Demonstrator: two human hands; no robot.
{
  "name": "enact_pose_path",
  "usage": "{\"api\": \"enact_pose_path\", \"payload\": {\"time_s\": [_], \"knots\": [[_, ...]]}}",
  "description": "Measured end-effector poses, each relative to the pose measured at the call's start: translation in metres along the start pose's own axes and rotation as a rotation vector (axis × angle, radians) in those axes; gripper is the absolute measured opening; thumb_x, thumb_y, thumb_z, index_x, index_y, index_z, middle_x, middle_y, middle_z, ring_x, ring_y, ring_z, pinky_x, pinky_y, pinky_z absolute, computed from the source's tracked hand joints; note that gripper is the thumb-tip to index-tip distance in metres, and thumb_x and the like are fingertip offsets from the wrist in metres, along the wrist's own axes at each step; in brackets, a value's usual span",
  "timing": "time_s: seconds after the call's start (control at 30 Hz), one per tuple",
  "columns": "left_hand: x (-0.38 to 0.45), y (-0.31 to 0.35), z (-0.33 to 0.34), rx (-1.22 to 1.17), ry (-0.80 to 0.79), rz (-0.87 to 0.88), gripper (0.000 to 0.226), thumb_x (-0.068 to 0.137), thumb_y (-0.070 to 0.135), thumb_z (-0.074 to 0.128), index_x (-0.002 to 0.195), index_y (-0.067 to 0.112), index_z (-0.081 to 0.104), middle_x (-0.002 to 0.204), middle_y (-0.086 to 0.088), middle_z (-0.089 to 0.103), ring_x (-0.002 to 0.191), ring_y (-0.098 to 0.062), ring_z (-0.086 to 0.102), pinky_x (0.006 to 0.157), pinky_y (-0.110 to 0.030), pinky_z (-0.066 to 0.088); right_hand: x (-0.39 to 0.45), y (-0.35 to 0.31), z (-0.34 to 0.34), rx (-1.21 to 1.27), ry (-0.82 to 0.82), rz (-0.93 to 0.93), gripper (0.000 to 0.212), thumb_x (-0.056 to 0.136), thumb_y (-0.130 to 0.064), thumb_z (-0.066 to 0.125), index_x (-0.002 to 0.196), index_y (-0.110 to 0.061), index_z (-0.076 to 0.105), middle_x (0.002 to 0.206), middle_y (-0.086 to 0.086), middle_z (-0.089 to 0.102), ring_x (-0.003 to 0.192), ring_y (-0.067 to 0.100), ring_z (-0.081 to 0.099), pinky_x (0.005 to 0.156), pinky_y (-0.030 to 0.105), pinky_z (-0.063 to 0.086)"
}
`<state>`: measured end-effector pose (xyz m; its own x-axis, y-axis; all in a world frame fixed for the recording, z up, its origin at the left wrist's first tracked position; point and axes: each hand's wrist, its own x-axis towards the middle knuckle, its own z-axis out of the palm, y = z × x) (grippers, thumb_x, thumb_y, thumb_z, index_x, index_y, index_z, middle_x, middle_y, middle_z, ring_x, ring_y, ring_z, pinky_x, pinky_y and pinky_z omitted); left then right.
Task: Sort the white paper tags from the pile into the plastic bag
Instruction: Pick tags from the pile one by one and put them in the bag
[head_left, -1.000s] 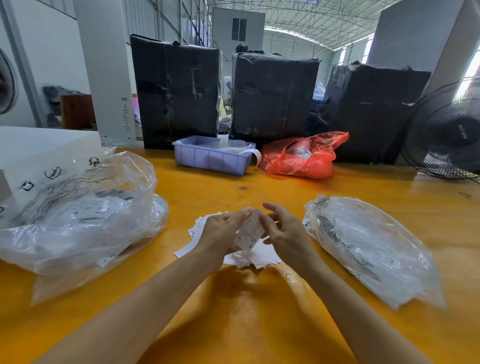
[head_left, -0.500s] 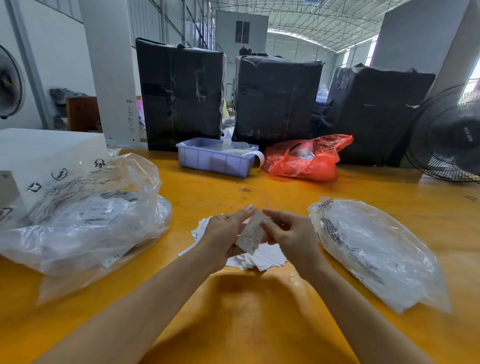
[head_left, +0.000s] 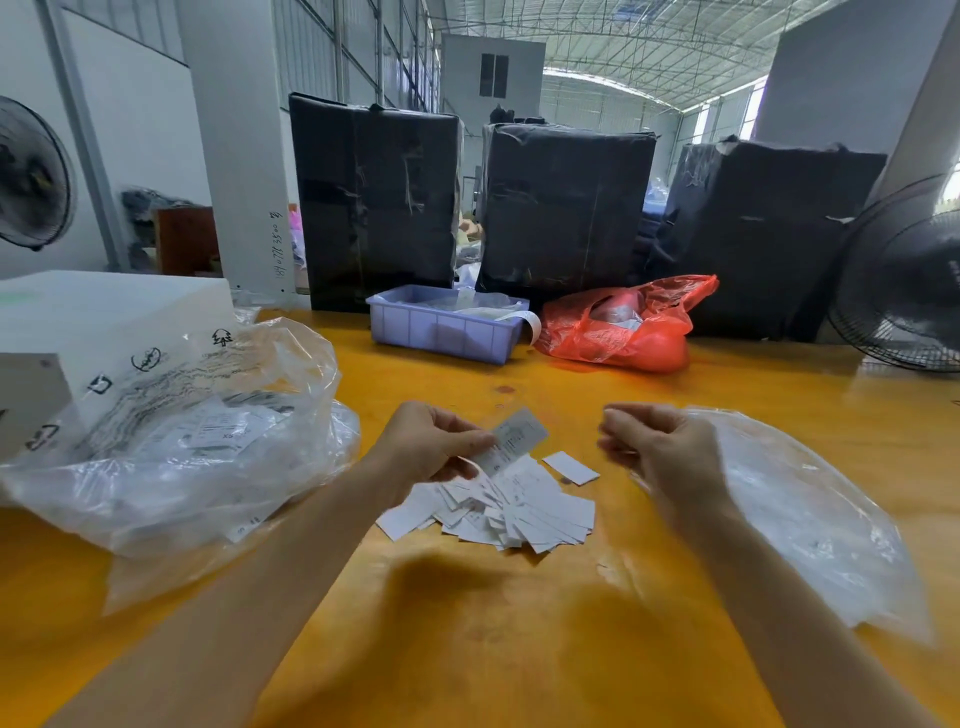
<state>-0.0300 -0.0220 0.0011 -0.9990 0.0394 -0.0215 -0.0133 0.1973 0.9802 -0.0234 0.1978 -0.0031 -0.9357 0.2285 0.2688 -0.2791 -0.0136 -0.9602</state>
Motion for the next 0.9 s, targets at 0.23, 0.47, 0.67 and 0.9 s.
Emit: {"api": "enact_pose_path", "payload": {"time_s": [0.23,0.47,0.67,0.9], "knots": [[0.005,0.026,-0.114,0.487,0.645,0.186,0.015,0.092,0.011,0.058,0.092,0.001,0.069,0.072,-0.012,0.064,0.064,-0.023,0.064,0.059,-0.031,0.054,0.036,0.002,-0.100,-1.105,0.247,-0.146,0.008,0.081,-0.002,0.066,0.081,-0.004,0.073,0.069,0.013,0.070,0.068,0.029,0.068,0.062,0.033,0.052],[0.007,-0.015,-0.171,0.964,0.804,-0.235,0.027,0.086,-0.007,0.049,0.110,-0.014,0.057,0.113,-0.033,0.058,0.105,-0.045,0.055,0.086,-0.046,0.046,0.034,0.023,-0.110,-1.478,0.045,0.229,0.039,0.076,-0.031,0.078,0.058,-0.005,0.054,0.056,0.009,0.055,0.057,0.023,0.054,0.051,0.030,0.035],[0.023,-0.027,-0.188,1.026,0.797,-0.299,0.033,0.079,0.014,0.072,0.102,-0.007,0.061,0.104,-0.028,0.061,0.098,-0.042,0.057,0.081,-0.044,0.050,0.030,0.024,-0.102,-1.241,0.229,0.116,0.015,0.080,-0.011,0.071,0.066,-0.010,0.067,0.078,0.012,0.067,0.073,0.028,0.057,0.062,0.030,0.041],[0.037,-0.009,-0.171,0.960,0.823,-0.062,0.037,0.076,0.029,0.074,0.086,-0.004,0.060,0.085,-0.025,0.061,0.083,-0.043,0.059,0.077,-0.050,0.053,0.034,0.019,-0.103,-0.900,0.413,-0.080,0.022,0.080,0.002,0.064,0.102,0.000,0.070,0.094,0.020,0.070,0.092,0.034,0.063,0.077,0.030,0.043]]}}
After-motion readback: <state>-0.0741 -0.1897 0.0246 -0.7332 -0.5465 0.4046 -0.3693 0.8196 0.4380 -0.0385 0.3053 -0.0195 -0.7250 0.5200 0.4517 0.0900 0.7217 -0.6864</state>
